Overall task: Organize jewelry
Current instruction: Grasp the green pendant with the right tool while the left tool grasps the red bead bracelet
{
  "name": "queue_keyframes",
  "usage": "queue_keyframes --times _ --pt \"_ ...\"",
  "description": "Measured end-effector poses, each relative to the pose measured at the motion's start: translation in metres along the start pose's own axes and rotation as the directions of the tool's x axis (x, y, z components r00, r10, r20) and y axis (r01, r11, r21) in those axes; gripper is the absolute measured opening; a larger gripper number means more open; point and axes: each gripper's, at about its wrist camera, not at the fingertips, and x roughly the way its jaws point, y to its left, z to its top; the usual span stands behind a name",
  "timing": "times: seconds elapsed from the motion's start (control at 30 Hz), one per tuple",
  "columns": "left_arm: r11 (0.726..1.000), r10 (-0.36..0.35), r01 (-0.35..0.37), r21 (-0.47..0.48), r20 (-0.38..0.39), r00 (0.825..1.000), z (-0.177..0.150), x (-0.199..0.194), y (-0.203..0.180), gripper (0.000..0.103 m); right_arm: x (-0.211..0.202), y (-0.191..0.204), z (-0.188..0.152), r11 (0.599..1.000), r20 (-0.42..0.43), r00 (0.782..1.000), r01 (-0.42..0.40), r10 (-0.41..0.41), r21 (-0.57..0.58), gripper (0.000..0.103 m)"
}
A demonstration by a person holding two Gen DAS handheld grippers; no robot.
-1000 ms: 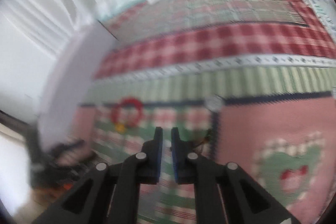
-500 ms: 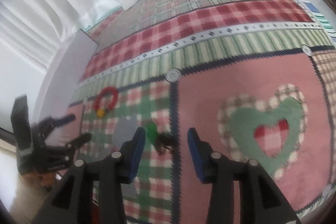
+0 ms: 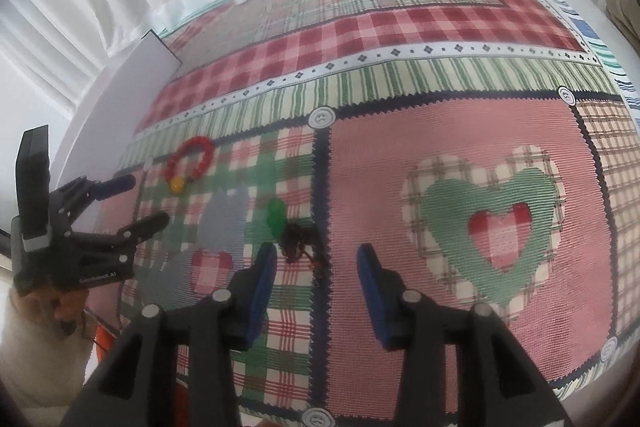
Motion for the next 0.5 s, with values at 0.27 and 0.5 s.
queue_keyframes --times 0.27,0.5 --pt "0.989 -0.088 0.083 0.124 0.034 0.996 0.018 -0.010 0.026 0.081 -0.003 -0.014 0.003 0.995 0.003 0.999 -0.036 0.036 0.089 0.042" --pt "0.932 -0.104 0.086 0.353 0.033 0.994 0.012 -0.001 -0.005 0.069 -0.005 -0.023 0.001 0.995 -0.001 1.000 -0.005 0.006 0.098 0.043"
